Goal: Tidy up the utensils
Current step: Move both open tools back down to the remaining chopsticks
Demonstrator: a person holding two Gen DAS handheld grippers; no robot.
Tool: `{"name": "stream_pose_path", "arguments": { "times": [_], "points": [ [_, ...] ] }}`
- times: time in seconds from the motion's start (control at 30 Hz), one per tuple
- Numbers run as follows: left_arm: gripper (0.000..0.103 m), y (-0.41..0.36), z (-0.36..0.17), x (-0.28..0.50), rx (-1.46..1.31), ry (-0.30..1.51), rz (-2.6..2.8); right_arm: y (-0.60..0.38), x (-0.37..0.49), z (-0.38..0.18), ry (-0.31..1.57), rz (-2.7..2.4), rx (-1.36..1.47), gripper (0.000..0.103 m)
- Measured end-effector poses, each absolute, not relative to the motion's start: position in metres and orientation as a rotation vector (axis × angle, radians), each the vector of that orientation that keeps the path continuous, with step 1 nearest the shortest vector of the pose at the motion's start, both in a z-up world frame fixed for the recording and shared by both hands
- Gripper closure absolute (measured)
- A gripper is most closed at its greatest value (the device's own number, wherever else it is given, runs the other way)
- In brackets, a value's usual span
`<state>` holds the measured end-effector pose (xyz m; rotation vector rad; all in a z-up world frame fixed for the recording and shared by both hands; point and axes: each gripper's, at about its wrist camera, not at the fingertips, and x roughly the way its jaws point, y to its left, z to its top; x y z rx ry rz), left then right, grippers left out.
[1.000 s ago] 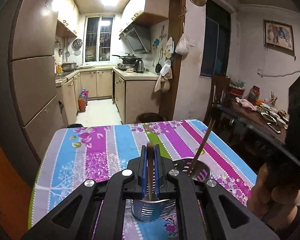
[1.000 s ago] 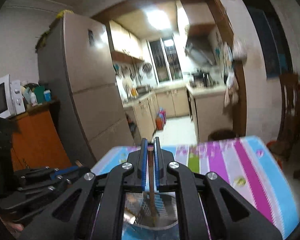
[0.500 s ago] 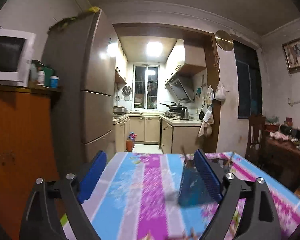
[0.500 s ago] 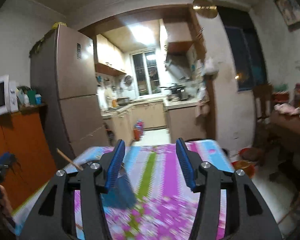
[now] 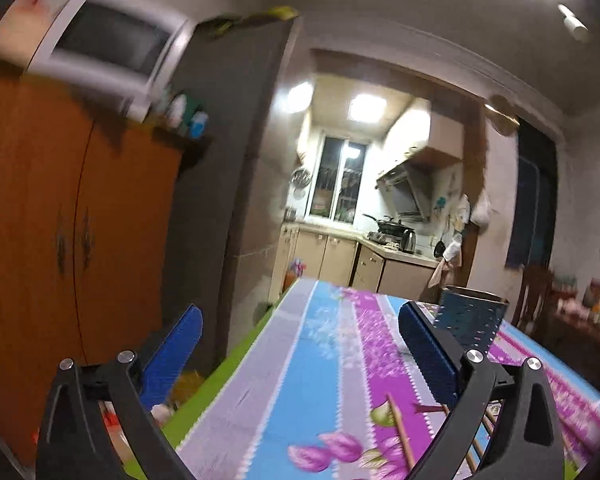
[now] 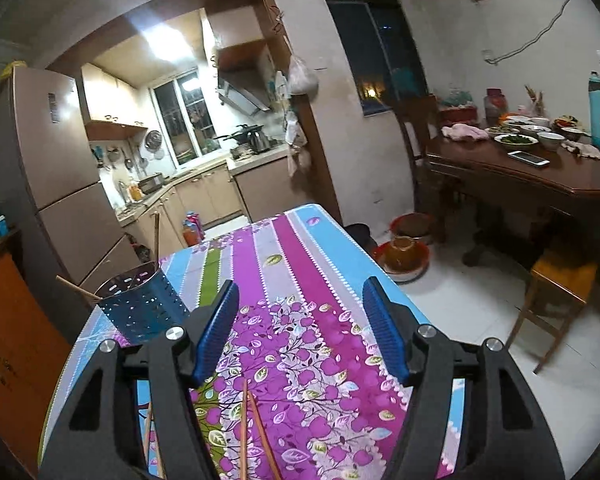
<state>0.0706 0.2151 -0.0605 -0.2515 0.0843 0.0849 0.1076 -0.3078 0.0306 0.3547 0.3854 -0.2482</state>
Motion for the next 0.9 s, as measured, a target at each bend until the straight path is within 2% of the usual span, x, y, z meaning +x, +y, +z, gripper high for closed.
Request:
{"name": "stream_pose_path", "arguments": {
  "times": [0.17, 0.37, 0.9],
  "points": [
    [0.005, 0.255, -0.091, 0.083, -0.424, 0.162, 0.072, -0.284, 0.115, 0.038, 0.404, -0.233, 0.311, 0.041],
    [0.005, 0.266, -0.107, 0.095, -0.479, 0.215, 0.061, -0.253, 0.127, 0.035, 0.431, -0.188, 0.254, 0.041],
    [0.005, 0.266, -0.116, 0.115, -0.424, 0.352, 0.150, -0.246, 0.130, 0.024, 0.466, -0.180, 0.278, 0.041]
  ]
}}
